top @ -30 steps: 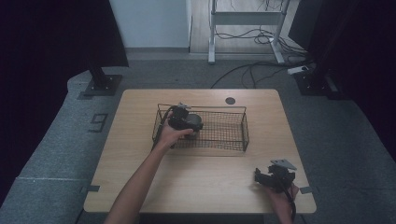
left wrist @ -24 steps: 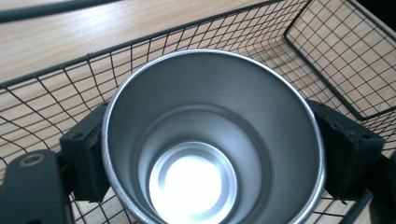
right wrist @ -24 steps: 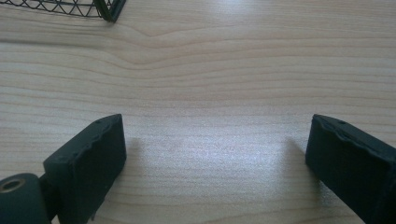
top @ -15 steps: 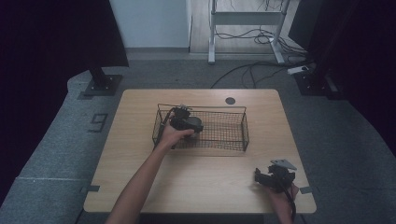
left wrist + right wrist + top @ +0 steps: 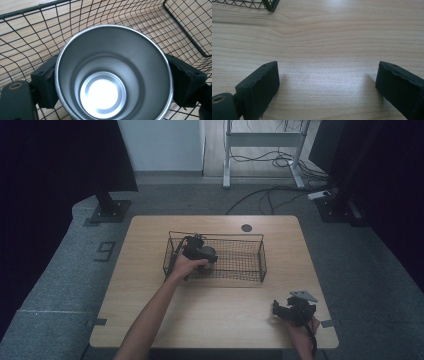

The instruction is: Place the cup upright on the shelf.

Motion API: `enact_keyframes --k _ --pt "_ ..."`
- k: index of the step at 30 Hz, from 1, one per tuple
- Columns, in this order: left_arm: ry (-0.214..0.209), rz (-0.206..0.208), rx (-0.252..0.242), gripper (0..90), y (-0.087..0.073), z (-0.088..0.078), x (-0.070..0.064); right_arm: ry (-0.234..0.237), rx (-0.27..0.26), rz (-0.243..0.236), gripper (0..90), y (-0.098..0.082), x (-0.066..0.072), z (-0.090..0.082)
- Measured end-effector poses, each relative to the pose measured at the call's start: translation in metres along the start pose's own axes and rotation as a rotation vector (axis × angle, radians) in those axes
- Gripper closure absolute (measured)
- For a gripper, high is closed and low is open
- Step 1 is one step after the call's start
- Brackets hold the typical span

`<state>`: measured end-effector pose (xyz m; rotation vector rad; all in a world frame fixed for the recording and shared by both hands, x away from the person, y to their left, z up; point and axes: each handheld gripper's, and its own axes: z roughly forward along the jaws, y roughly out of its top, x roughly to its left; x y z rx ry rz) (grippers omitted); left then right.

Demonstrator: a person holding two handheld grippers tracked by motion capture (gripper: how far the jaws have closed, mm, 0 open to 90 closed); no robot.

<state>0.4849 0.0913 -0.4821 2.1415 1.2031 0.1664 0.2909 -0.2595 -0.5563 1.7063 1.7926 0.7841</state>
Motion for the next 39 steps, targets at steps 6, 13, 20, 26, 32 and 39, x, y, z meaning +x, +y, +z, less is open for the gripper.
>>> enact_keyframes --k 6,13,20,26,32,39 --pt "-0.003 -0.007 -0.011 10.5 0.000 -0.004 -0.001 0.000 0.000 0.000 5.0 0.000 0.000 0.000" --pt "-0.009 -0.015 -0.046 10.2 -0.001 -0.015 0.000 0.000 0.000 -0.001 5.0 0.000 0.000 0.000" --pt "-0.022 -0.021 -0.122 10.2 -0.003 -0.041 0.000 0.000 0.000 0.000 5.0 0.000 0.000 0.000" --pt "-0.046 0.004 -0.177 10.5 -0.018 -0.067 -0.006 0.000 0.000 0.000 5.0 0.000 0.000 0.000" --pt "-0.077 0.032 -0.216 11.3 -0.035 -0.087 -0.011 0.000 0.000 0.000 5.0 0.000 0.000 0.000" --pt "-0.104 0.049 -0.239 13.2 -0.056 -0.103 -0.012 -0.001 0.003 -0.001 5.0 0.000 0.000 0.000"
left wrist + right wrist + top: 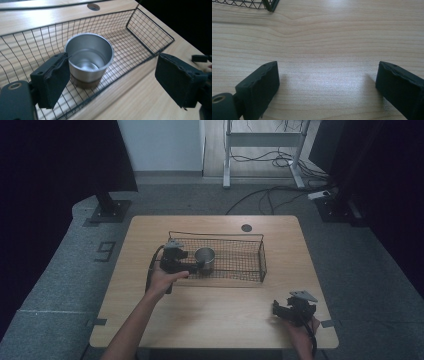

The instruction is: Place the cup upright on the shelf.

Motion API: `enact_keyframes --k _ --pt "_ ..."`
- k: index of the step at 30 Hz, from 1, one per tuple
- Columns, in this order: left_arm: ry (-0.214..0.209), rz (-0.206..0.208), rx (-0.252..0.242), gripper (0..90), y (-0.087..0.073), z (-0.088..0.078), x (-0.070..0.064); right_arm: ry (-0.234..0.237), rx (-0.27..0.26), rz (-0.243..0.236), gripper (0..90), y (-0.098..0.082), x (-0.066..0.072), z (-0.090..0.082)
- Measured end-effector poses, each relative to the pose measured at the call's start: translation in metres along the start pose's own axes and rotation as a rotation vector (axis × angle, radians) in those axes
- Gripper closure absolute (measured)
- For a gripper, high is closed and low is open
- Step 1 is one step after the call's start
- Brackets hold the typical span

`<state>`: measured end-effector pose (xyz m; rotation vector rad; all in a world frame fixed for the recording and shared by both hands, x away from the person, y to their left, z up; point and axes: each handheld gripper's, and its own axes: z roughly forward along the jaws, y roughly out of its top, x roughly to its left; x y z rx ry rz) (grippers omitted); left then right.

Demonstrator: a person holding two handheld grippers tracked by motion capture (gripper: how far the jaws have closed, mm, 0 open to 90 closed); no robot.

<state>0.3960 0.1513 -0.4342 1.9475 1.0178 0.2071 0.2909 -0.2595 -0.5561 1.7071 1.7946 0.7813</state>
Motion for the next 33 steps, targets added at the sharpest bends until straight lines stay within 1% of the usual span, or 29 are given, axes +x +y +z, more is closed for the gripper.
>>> enact_keyframes --k 2,8,14,15,19,21,24,26,28,30,31,33 --pt "0.004 0.012 -0.001 13.3 -0.006 -0.004 -0.001 0.000 -0.001 0.004 5.1 0.000 0.000 0.000" --pt "0.001 0.009 -0.024 13.9 -0.027 -0.017 -0.004 0.001 0.000 0.002 5.1 0.000 0.000 0.000" --pt "0.007 0.006 -0.038 14.2 -0.058 -0.031 -0.006 0.000 0.000 0.002 5.0 0.000 0.000 0.000" --pt "0.008 0.007 -0.037 14.2 -0.062 -0.032 -0.006 0.001 -0.001 0.002 5.0 0.000 0.000 0.000" --pt "0.020 0.017 -0.020 14.3 -0.078 -0.037 -0.005 0.001 -0.001 0.003 5.0 0.000 0.000 0.000" --pt "0.018 0.007 -0.016 14.4 -0.087 -0.039 -0.006 0.000 0.000 0.003 5.0 0.000 0.000 0.000" --pt "0.034 0.015 0.001 14.5 -0.099 -0.040 -0.007 0.001 -0.001 0.003 5.0 0.000 0.000 0.000" --pt "0.023 0.012 0.006 14.6 -0.106 -0.040 -0.007 0.001 -0.001 0.003 5.0 0.000 0.000 0.000" --pt "0.020 0.009 0.013 14.6 -0.113 -0.039 -0.007 0.001 -0.001 0.003 5.1 0.000 0.000 0.000" --pt "0.021 0.008 0.035 14.6 -0.120 -0.036 -0.006 0.000 -0.001 0.003 5.1 0.000 0.000 0.000" --pt "0.030 0.014 0.051 14.6 -0.122 -0.035 -0.006 0.000 -0.001 0.003 5.1 0.000 0.000 0.000" --pt "0.042 0.018 0.064 14.6 -0.128 -0.033 -0.005 0.000 -0.001 0.003 5.0 0.000 0.000 0.000"
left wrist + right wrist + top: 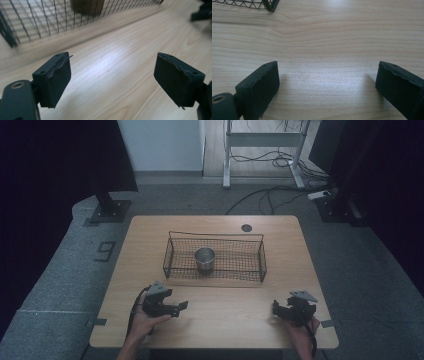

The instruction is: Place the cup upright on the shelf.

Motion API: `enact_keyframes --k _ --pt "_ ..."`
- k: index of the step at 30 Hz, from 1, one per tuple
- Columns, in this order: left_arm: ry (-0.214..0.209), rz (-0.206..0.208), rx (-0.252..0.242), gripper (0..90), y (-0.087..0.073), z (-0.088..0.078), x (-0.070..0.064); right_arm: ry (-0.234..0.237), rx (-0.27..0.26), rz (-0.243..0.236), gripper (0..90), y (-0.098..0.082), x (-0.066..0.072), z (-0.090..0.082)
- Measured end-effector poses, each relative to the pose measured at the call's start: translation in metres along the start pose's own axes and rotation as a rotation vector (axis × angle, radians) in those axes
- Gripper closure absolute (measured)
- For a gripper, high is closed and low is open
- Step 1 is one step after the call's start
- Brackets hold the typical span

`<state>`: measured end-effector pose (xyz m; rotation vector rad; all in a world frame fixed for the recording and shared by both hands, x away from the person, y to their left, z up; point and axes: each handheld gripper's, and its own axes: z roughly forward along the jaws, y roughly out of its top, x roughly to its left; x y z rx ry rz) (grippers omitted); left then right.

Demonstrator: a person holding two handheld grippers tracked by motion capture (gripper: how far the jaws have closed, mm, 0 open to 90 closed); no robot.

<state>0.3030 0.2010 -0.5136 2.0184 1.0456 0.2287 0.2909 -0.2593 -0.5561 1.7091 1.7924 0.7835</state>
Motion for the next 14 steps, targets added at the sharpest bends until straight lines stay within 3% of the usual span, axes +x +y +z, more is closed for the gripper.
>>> enact_keyframes --k 4,14 --pt "0.003 -0.011 0.024 14.7 -0.0082 0.0059 0.0033 0.000 0.000 0.000 5.0 0.0000 0.0000 0.0000" --pt "0.006 -0.031 0.020 14.9 -0.0107 0.0075 0.0103 0.000 0.000 0.000 5.1 0.0000 0.0000 0.0000"
